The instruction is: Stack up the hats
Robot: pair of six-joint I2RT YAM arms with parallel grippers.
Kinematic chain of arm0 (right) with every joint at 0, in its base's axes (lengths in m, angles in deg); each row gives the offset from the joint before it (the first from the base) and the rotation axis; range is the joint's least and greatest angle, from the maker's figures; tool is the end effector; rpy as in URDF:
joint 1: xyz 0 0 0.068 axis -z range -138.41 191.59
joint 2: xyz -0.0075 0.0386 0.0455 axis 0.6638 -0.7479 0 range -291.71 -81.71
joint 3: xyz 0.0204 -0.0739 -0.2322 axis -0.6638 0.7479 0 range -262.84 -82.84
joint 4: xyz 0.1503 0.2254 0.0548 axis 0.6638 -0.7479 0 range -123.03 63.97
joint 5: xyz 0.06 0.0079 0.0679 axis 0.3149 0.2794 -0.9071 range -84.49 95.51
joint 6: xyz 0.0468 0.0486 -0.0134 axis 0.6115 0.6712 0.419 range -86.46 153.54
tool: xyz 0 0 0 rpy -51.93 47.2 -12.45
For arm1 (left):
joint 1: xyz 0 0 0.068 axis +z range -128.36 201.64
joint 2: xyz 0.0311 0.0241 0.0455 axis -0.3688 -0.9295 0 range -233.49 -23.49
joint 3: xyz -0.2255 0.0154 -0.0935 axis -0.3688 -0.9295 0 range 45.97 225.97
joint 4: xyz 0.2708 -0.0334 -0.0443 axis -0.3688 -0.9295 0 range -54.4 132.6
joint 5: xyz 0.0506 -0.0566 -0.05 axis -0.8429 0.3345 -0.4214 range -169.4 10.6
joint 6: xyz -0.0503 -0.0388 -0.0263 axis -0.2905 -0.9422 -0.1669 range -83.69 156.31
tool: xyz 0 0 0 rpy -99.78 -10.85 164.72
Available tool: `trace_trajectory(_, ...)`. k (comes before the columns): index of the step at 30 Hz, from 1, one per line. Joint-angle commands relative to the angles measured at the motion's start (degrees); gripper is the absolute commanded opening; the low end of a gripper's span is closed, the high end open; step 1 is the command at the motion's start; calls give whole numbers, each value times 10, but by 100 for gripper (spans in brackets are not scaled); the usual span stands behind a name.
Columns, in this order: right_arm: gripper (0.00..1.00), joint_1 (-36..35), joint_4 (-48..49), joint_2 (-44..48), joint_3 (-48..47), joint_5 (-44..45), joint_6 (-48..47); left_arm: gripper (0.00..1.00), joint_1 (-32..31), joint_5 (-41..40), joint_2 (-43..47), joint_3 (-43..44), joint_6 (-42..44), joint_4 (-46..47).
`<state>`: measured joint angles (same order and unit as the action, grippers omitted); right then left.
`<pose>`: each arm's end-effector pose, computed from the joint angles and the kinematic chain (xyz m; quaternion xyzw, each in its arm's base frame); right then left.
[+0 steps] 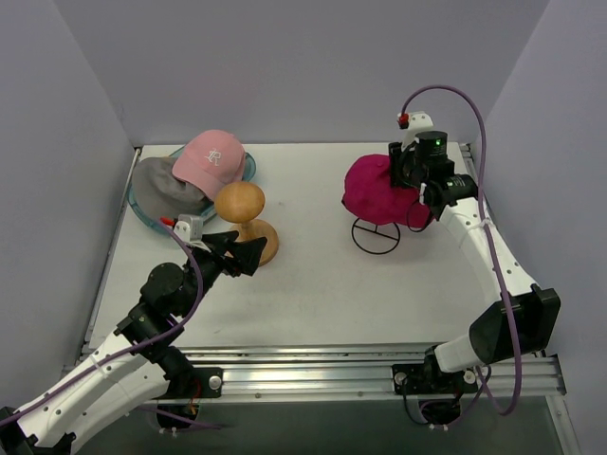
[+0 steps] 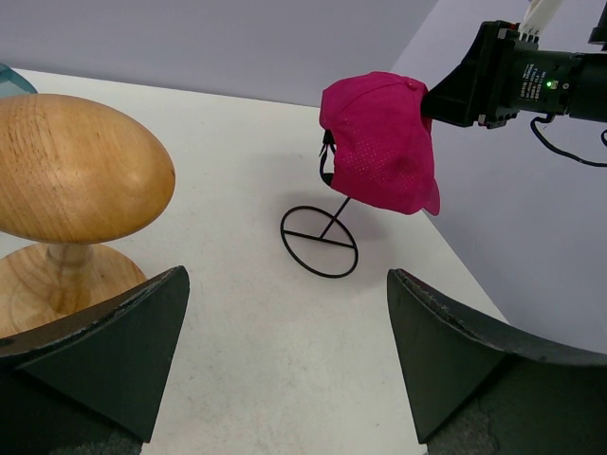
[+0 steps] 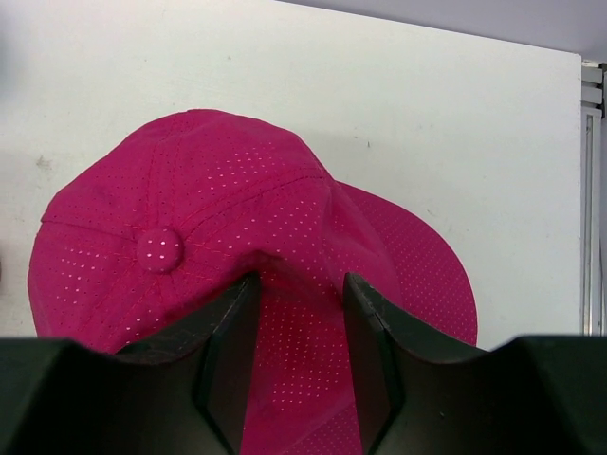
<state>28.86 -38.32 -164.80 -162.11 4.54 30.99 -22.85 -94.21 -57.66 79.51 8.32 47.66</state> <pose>0.3711 0.0847 0.3529 -0.1113 0.7915 0.0601 0.5980 0.1630 -0.1404 0.3124 0.0031 0.6802 -0.3596 0.6388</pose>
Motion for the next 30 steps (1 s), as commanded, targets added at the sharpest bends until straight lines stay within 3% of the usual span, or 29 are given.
trace_trajectory(1,37,0,-8,36,2,8,22,94,-2,-7,6,6,7,0)
trace_trajectory(7,37,10,2,50,26,44,42,94,-2,-7,9,6,8,0)
trace_trajectory(22,39,6,41,-1,14,-70,32,94,-2,-13,8,5,10,0)
trace_trajectory(30,39,-113,49,-6,-27,100,34,94,-2,-10,8,8,10,-1)
